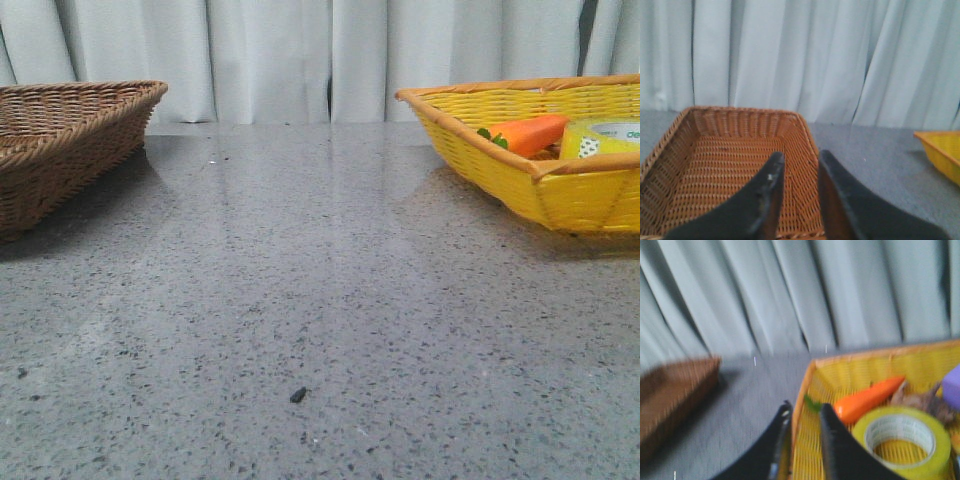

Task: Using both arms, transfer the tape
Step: 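Reach the right gripper into the yellow basket and grasp the yellow tape roll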

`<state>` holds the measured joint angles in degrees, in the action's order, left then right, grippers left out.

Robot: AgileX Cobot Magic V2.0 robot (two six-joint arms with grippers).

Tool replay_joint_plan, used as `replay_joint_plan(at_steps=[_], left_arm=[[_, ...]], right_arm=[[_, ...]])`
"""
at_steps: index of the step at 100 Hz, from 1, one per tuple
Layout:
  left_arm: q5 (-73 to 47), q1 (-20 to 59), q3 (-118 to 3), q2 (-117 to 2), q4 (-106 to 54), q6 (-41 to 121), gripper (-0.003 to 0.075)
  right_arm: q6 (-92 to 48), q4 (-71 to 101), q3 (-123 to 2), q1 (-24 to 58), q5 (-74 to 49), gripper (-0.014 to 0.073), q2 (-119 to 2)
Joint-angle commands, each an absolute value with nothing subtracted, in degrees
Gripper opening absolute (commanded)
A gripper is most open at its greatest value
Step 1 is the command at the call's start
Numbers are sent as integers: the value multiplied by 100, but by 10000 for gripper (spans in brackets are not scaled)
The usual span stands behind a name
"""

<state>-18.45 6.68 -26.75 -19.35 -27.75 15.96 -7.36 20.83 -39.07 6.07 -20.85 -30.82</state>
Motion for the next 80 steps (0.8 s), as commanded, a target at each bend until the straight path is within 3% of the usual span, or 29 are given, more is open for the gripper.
replay_joint_plan(at_steps=[1, 9, 40, 80], left_arm=[[-2044, 658, -3274, -2579, -2771, 1624, 328], [-2070, 793, -3525, -2903, -2785, 1624, 335], [-2060, 1203, -3674, -3079, -2813, 1624, 335], [-2060, 1203, -3674, -3079, -2852, 1624, 335]], right_arm=[[-824, 1875, -5064, 618, -3056, 256, -4094], [-824, 1724, -5900, 618, -3884, 365, -4904], [-448, 479, -8219, 618, -7031, 365, -7718], [-398, 479, -8353, 618, -6134, 361, -9129]])
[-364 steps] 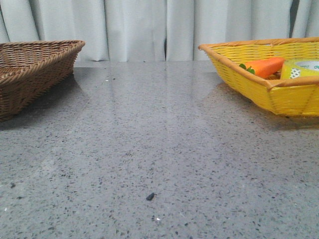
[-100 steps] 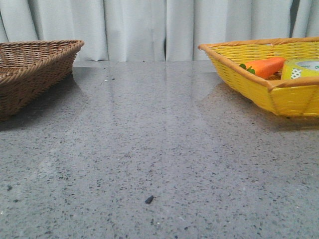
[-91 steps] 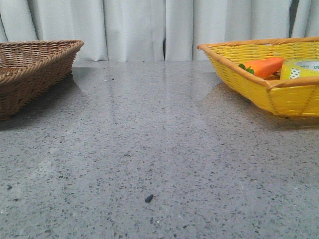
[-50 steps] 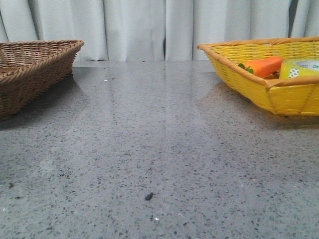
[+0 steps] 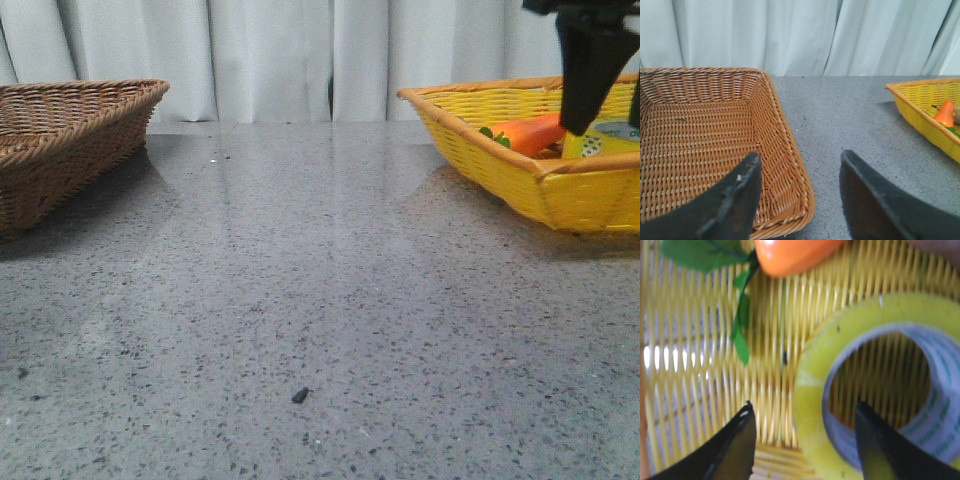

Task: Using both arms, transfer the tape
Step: 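Reach the right gripper into the yellow basket and grasp the yellow tape roll, then lift the tape roll with the right gripper toward the left gripper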

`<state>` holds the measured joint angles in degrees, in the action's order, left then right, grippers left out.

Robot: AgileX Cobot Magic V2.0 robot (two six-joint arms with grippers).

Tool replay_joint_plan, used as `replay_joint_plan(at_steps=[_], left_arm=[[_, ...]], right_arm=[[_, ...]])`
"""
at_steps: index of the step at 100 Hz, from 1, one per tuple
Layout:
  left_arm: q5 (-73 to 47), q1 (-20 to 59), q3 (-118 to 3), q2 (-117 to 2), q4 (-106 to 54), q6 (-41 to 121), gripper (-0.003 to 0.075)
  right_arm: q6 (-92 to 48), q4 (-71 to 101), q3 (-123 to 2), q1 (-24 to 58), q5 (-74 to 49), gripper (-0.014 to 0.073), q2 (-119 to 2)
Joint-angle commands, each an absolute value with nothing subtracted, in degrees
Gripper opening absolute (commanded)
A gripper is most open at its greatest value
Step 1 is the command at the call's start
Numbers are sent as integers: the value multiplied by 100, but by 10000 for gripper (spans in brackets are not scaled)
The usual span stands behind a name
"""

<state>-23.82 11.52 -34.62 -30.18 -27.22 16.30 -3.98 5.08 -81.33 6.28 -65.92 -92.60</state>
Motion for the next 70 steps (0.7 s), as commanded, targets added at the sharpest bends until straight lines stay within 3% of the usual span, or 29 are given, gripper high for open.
replay_joint_plan(at_steps=[1, 17, 24, 32, 49, 70], left_arm=[[-2060, 1203, -3674, -3079, -2852, 1624, 335], [-2060, 1203, -3674, -3079, -2852, 1624, 335], [-2060, 1203, -3674, -3079, -2852, 1624, 335], [-2060, 1203, -3674, -3079, -2852, 1624, 335], [-2074, 1203, -3674, -3079, -2852, 1624, 335], [-2097, 1203, -3674, -3079, -3103, 1624, 335]], right_arm=[[-398, 469, -8353, 618, -6116, 361, -9138], [-391, 379, -8353, 618, -5962, 330, -9364], [-362, 379, -8353, 618, -5949, 187, -9407], [-362, 379, -8367, 618, -5922, -76, -9370], [-358, 405, -8806, 666, -5884, -47, -8886], [-358, 496, -10659, 1366, -5563, -47, -8445]])
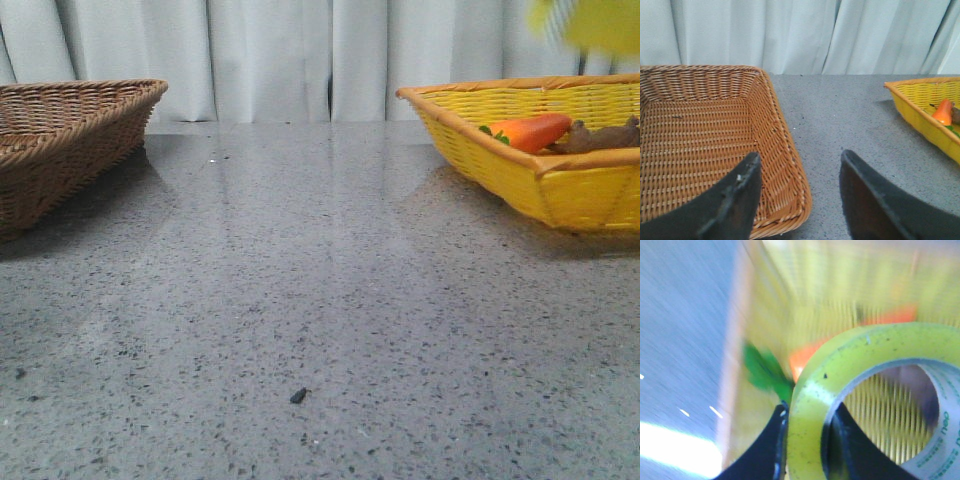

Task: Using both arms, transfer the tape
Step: 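Lift the tape roll with the right gripper toward the left gripper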

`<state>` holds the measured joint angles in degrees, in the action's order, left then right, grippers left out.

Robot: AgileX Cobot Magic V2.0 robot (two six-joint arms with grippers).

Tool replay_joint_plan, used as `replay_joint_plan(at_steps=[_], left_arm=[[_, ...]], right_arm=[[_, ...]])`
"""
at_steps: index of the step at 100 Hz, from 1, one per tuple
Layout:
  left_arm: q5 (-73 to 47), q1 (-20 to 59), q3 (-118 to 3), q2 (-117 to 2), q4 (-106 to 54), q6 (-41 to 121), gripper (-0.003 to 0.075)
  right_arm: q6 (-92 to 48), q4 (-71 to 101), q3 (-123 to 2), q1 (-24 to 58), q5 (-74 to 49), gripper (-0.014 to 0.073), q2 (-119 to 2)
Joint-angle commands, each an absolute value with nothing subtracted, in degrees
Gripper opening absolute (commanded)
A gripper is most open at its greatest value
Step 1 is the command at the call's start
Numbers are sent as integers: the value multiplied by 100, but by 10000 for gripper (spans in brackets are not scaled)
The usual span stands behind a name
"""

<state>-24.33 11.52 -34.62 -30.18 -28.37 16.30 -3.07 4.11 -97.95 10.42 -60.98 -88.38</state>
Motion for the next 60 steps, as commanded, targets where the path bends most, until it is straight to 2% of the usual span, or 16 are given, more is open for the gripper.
replay_joint_plan(at_steps=[1, 16, 31, 45, 60], left_arm=[[-2097, 1203, -3674, -3079, -3105, 1624, 335], [-2097, 1203, -3674, -3079, -3115, 1624, 335], [-2118, 1203, -3674, -3079, -3115, 1624, 335], [-2118, 1203, -3674, -3079, -3115, 1624, 335], [-2204, 1203, -3674, -3079, -3115, 1624, 335]], right_arm=[[-358, 532, -10779, 1441, -5546, -47, -8445], [-358, 704, -11342, 2442, -5139, -47, -8641], [-358, 572, -11315, 3328, -5486, -47, -9369], [-349, -160, -11315, 3662, -5883, -47, -10338], [-250, -274, -11315, 3662, -6014, -43, -11008]])
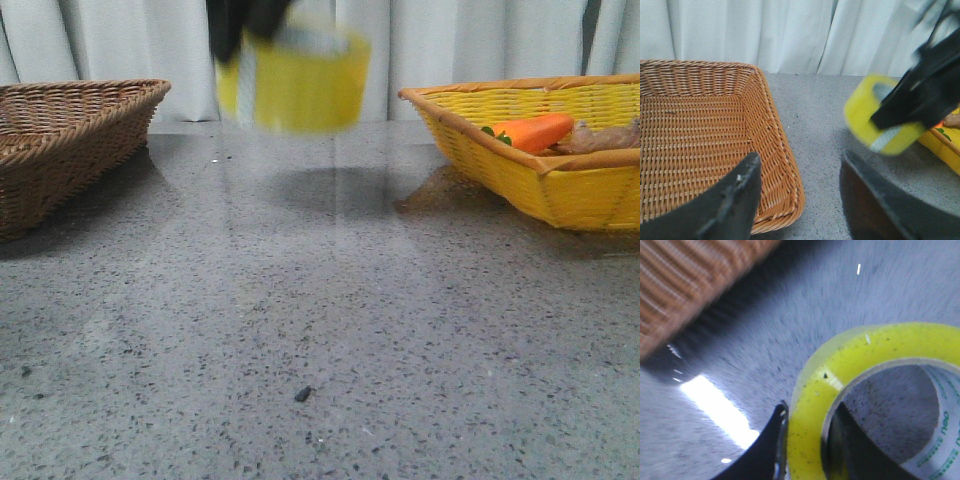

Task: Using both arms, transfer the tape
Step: 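Lift the tape roll with the right gripper toward the left gripper, then grasp the tape roll with the left gripper and release the right gripper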

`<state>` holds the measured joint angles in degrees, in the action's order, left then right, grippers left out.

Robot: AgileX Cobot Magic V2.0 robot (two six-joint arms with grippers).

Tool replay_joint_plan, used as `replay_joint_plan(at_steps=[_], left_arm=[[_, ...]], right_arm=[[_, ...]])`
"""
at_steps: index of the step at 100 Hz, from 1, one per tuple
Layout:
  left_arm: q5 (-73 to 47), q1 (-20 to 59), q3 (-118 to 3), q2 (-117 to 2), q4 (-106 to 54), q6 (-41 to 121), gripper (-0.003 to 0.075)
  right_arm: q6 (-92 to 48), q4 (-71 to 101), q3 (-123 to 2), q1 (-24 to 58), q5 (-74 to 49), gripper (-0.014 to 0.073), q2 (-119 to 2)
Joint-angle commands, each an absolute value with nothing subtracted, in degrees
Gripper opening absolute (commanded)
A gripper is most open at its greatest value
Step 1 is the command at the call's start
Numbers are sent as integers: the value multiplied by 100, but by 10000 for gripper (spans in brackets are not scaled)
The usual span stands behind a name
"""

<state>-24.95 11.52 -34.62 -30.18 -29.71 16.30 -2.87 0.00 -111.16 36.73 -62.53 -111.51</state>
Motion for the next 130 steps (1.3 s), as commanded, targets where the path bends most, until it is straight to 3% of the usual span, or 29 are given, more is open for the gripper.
replay_joint_plan(at_steps=[1, 10, 27, 34, 45, 66, 90, 111, 130], left_arm=[[-2229, 1203, -3674, -3079, -3115, 1624, 335], [-2429, 1203, -3674, -3079, -3115, 1624, 335], [-2670, 1203, -3674, -3089, -3115, 1624, 335], [-2632, 1203, -3708, -3157, -3115, 1652, 335], [-2644, 1272, -4006, -3511, -3278, 2144, 335], [-3002, 1822, -5254, -5043, -3535, 2844, 335], [-3779, 2203, -7123, -7208, -3447, 2855, 335], [-5135, 2203, -8918, -8954, -3030, 2167, 337], [-5466, 2345, -9789, -9942, -2307, 1760, 351]], right_arm=[[-234, -288, -11315, 3662, -6028, -42, -11040], [-177, -405, -11315, 3662, -6177, 18, -11139], [-168, -261, -11338, 3662, -6248, 400, -10858], [-168, -121, -11413, 3662, -6340, 482, -10514], [-168, -89, -11430, 3725, -6497, 402, -9709], [-168, -89, -11196, 3896, -6761, -76, -7758], [-80, -442, -9129, 3896, -5694, -64, -5261], [1524, -1559, -7000, 3885, -4548, -64, -3492], [1714, -1677, -6338, 3885, -4403, -64, -2665]])
